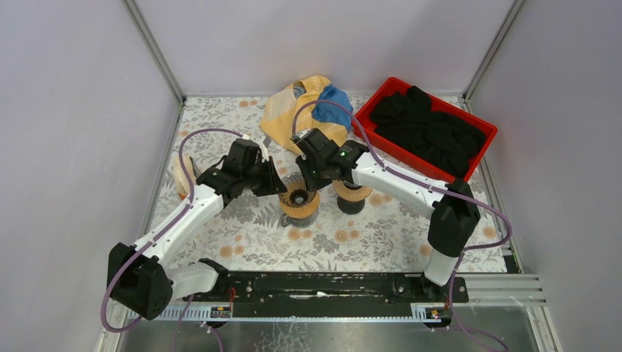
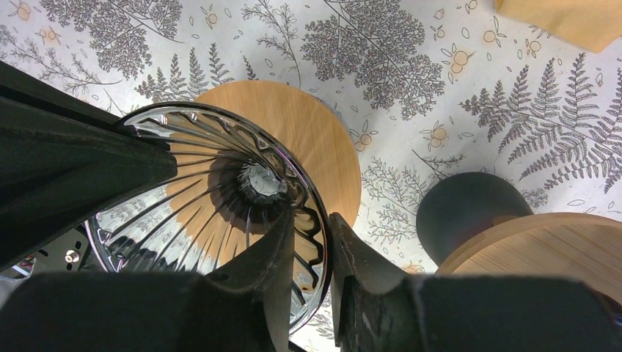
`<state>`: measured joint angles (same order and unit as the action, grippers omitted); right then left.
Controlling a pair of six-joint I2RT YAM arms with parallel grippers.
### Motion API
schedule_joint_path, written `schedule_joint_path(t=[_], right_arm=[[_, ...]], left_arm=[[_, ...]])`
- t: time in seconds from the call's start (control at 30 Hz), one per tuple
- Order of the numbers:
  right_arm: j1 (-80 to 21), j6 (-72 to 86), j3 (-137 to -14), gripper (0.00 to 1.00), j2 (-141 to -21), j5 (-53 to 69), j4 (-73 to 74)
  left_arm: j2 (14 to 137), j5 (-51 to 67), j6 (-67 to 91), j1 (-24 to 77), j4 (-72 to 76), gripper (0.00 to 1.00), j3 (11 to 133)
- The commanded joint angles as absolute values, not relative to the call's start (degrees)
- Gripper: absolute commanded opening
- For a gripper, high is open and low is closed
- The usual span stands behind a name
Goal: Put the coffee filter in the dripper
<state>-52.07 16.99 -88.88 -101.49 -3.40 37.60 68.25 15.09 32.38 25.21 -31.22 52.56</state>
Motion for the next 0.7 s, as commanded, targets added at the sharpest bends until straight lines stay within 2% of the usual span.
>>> schedule_joint_path(t=[0.0,0.67], right_arm=[[-53.37,15.95,-89.53,0.1,-105.54,-2.7,39.1],[-53.32,16.27,-82.8,0.08,-106.09,-4.8,37.28]], left_arm=[[70.88,14.89,30.41,25.67,-34.17,0.02,51.27],[70.93,13.52,32.09,26.67,-32.76,0.04,48.8]])
